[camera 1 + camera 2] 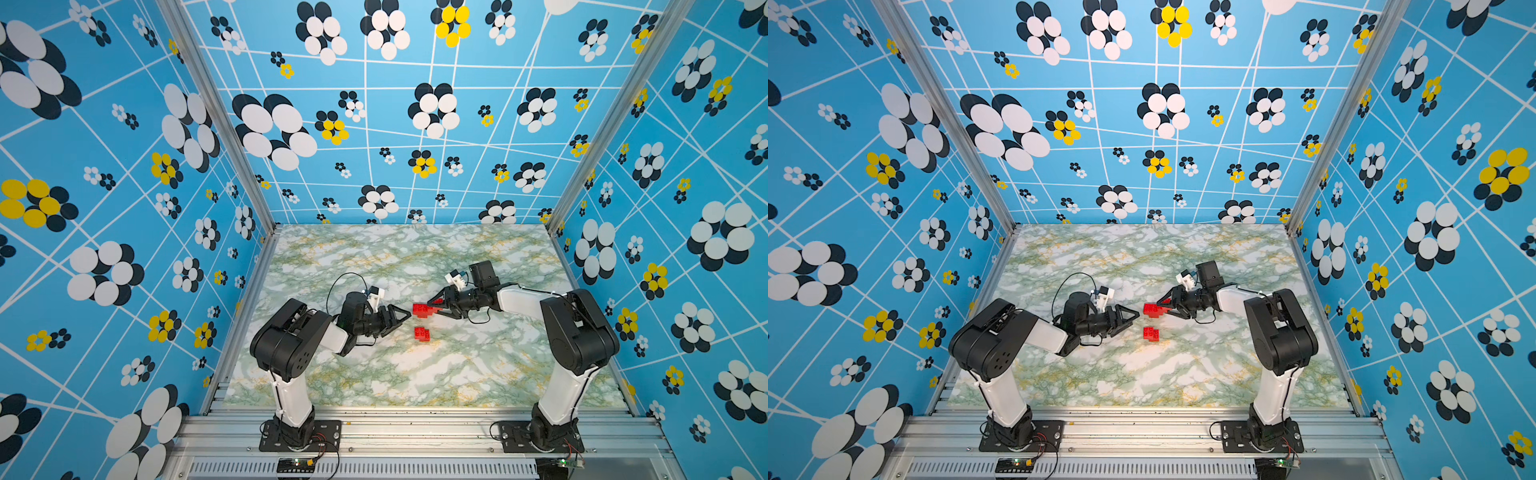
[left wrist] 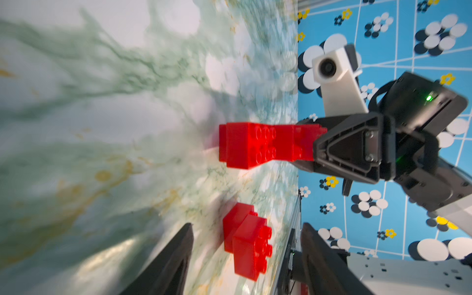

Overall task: Assemble the letter v with lego
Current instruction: Pick up the lego brick from the center of the board.

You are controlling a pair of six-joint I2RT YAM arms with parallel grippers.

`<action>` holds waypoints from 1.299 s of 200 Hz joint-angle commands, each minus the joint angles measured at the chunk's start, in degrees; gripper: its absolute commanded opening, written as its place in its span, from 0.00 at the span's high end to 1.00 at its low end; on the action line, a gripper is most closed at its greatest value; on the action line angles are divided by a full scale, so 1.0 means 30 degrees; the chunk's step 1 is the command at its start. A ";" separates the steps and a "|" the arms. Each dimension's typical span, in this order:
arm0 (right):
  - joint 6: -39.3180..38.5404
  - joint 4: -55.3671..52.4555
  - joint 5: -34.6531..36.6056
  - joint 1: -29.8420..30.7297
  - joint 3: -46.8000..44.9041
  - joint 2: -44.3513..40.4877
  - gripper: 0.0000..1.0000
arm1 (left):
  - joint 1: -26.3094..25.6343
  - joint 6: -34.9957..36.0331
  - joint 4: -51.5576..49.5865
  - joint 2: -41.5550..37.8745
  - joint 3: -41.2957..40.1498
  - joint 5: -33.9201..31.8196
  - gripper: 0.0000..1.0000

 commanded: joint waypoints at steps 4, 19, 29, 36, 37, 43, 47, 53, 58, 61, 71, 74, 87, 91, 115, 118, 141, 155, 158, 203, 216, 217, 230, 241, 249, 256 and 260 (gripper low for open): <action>-0.0586 -0.0974 0.0313 0.0102 0.0446 0.0227 0.49 | -0.0890 0.5206 -0.7660 -0.2099 0.1100 -0.0902 0.32; -0.0622 -0.1036 0.0282 0.0102 0.0457 0.0249 0.49 | -0.1258 0.7802 -1.1320 -0.3038 0.2372 -0.1689 0.33; -0.0624 -0.1069 0.0251 0.0102 0.0460 0.0249 0.49 | -0.1357 0.9093 -1.2532 -0.3356 0.3038 -0.1812 0.34; -0.0642 -0.1076 0.0274 0.0102 0.0468 0.0264 0.49 | -0.1342 0.9694 -1.2964 -0.3464 0.3445 -0.1774 0.34; -0.0647 -0.1091 0.0282 0.0102 0.0462 0.0257 0.49 | -0.1352 0.9763 -1.3022 -0.3482 0.3499 -0.1764 0.34; -0.0671 -0.1149 0.0290 0.0102 0.0457 0.0250 0.49 | -0.1384 1.0253 -1.3252 -0.3521 0.3775 -0.1724 0.34; -0.0724 -0.1191 0.0292 0.0102 0.0488 0.0249 0.49 | -0.1391 1.0577 -1.3480 -0.3528 0.4045 -0.1691 0.34; -0.0757 -0.1259 0.0312 0.0102 0.0505 0.0221 0.49 | -0.1442 1.1136 -1.3872 -0.3474 0.4416 -0.1690 0.34; -0.0788 -0.1306 0.0344 0.0102 0.0487 0.0205 0.49 | -0.1544 1.1576 -1.4249 -0.3377 0.4772 -0.1755 0.34; -0.0820 -0.1340 0.0344 0.0098 0.0493 0.0193 0.48 | -0.1564 1.1831 -1.4439 -0.3312 0.4979 -0.1806 0.34; -0.0894 -0.1452 0.0372 0.0102 0.0531 0.0163 0.48 | -0.1780 1.2539 -1.4909 -0.3011 0.5572 -0.1777 0.34; -0.0899 -0.1501 0.0377 0.0116 0.0543 0.0162 0.49 | -0.1846 1.2683 -1.5005 -0.2860 0.5752 -0.1747 0.34; -0.1000 -0.1667 0.0405 0.0102 0.0573 0.0132 0.48 | -0.2125 1.3028 -1.5047 -0.2268 0.6350 -0.1330 0.36; -0.1017 -0.1716 0.0410 0.0102 0.0601 0.0107 0.48 | -0.2217 1.3028 -1.5027 -0.2090 0.6499 -0.1214 0.36; -0.1012 -0.1779 0.0469 0.0124 0.0634 0.0044 0.49 | -0.2604 1.3142 -1.4878 -0.1537 0.7004 -0.1062 0.38; -0.1031 -0.1772 0.0462 0.0105 0.0622 0.0044 0.48 | -0.2652 1.3154 -1.4836 -0.1482 0.7023 -0.1079 0.38; -0.1062 -0.1824 0.0517 0.0102 0.0690 0.0044 0.48 | -0.2881 1.3200 -1.4849 -0.1136 0.7255 -0.1165 0.40; -0.1061 -0.1836 0.0491 0.0102 0.0692 0.0068 0.48 | -0.2969 1.3164 -1.4789 -0.0962 0.7235 -0.1240 0.40; -0.1030 -0.1838 0.0480 0.0116 0.0691 0.0084 0.48 | -0.2987 1.3128 -1.4781 -0.0949 0.7242 -0.1266 0.40; -0.0973 -0.1780 0.0518 0.0102 0.0809 0.0194 0.48 | -0.3263 1.3098 -1.4918 -0.0964 0.7127 -0.1341 0.41; -0.0945 -0.1754 0.0495 0.0102 0.0852 0.0220 0.48 | -0.3259 1.3076 -1.4919 -0.1170 0.7056 -0.1377 0.41; -0.0945 -0.1752 0.0495 0.0102 0.0859 0.0235 0.48 | -0.3263 1.3081 -1.4923 -0.1192 0.7061 -0.1405 0.41; -0.0924 -0.1775 0.0511 0.0109 0.0880 0.0220 0.48 | -0.3298 1.3008 -1.5053 -0.1353 0.7095 -0.1468 0.41; -0.0931 -0.1780 0.0502 0.0111 0.0890 0.0220 0.48 | -0.3339 1.3061 -1.5353 -0.1311 0.7182 -0.1537 0.41; -0.0945 -0.1778 0.0522 0.0102 0.0872 0.0220 0.48 | -0.3399 1.3109 -1.5460 -0.1331 0.7184 -0.1576 0.42; -0.0946 -0.1778 0.0514 0.0116 0.0898 0.0222 0.48 | -0.3484 1.3112 -1.5549 -0.1308 0.7151 -0.1554 0.42; -0.0904 -0.1779 0.0523 0.0103 0.0871 0.0220 0.48 | -0.3522 1.3081 -1.5584 -0.1343 0.7155 -0.1581 0.41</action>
